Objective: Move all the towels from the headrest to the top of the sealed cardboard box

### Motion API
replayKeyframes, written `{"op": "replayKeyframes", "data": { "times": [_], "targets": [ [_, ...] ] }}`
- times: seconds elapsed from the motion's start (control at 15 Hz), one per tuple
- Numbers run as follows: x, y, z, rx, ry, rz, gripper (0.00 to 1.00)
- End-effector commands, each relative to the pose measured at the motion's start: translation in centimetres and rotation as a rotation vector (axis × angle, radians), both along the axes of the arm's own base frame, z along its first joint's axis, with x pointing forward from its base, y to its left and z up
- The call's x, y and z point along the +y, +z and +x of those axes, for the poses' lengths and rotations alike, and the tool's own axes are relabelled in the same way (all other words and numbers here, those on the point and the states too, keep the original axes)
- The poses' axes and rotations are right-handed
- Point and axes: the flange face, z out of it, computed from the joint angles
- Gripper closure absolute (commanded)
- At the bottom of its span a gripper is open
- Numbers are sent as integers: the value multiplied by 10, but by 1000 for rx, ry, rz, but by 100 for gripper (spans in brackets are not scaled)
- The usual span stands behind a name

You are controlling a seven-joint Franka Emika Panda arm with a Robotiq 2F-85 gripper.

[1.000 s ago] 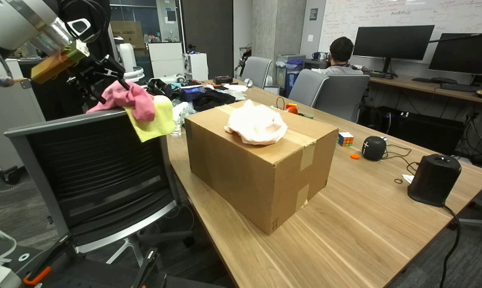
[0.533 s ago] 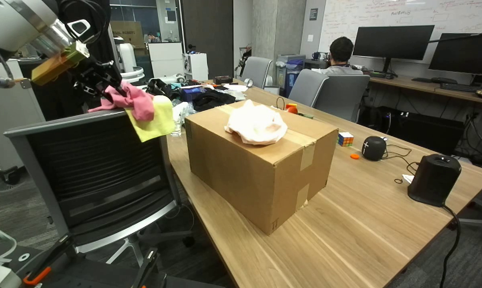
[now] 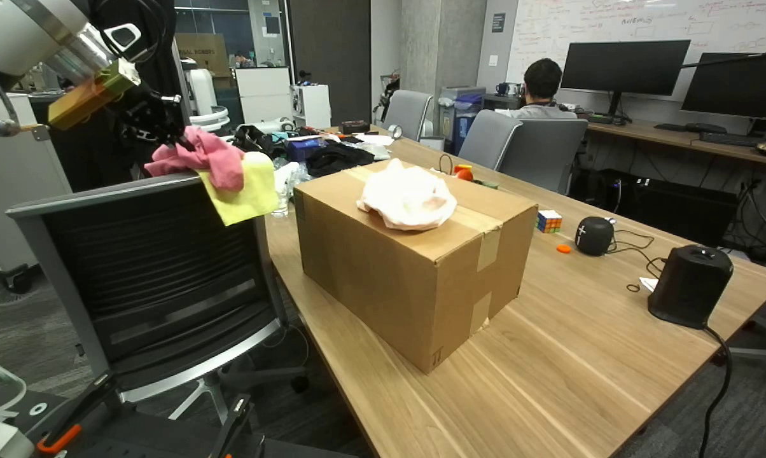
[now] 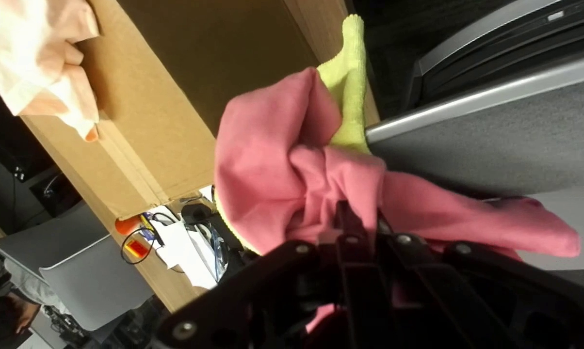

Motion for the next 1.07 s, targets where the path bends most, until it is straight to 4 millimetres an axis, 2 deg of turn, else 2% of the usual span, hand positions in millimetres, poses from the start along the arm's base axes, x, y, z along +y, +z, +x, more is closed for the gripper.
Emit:
{"op": "replayKeyframes", "data": {
  "times": [0.0,0.4,0.6,0.73,0.87,1.0],
  "targets": [
    [8,46,0,-53,32,15,98],
    [17,156,18,-121,28,105,97],
    [15,203,27,-153,0,122,97],
    [9,224,34,-173,-27,120,97],
    [-2,236,43,-187,-65,108,97],
    [-24,241,58,-194,-125,94,97]
  ]
}}
